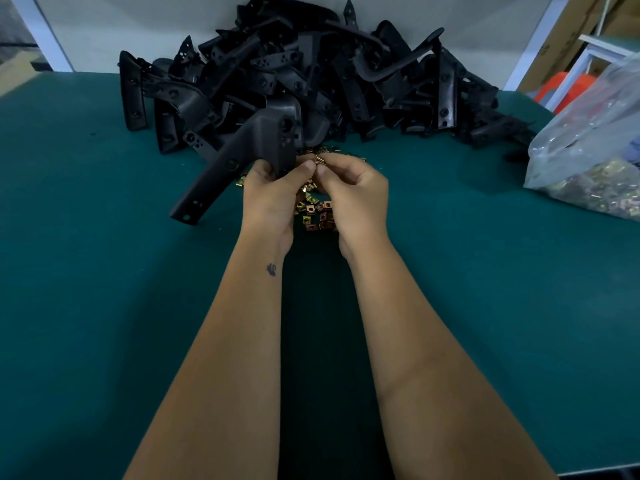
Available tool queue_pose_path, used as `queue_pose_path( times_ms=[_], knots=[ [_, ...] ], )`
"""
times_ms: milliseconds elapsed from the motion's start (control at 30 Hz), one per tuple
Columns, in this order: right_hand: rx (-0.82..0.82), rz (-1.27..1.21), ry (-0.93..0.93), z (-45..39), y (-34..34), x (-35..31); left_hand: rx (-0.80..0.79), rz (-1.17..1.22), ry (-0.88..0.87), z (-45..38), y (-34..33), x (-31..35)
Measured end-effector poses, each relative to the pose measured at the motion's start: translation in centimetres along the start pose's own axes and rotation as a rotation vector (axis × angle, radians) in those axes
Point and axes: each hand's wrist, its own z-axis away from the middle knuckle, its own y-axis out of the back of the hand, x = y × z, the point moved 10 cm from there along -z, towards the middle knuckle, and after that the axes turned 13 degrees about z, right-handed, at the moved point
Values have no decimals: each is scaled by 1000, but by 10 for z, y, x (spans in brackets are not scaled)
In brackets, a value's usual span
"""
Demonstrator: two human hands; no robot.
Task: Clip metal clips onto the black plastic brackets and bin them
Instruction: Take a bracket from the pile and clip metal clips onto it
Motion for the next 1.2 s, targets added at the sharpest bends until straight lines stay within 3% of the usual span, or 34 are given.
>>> queue_pose_path(
  times_ms=[167,433,600,667,733,833,933,1200],
  knots=[
    [-16,-138,-42,2,0,1,-29,-69,-15,0,-3,0],
    [-3,14,19,0,3,-5,-30,-128,-62,-2,-1,4],
    [276,224,-80,-5,46,5,81,-159,-92,-2,8,9],
    [316,428,-93,-7,57,6,127,-126,-58,-4,15,8],
    [278,675,-39,-9,54,-1,168,-32,1,-5,17,6],
    [94,918,62,-5,27,-7,241,142,105,-3,15,-2],
    [-47,1090,102,-1,7,-3,230,149,133,-3,13,-5],
    [-104,1049,69,-5,8,5,132,107,61,0,6,-1]
  ],
)
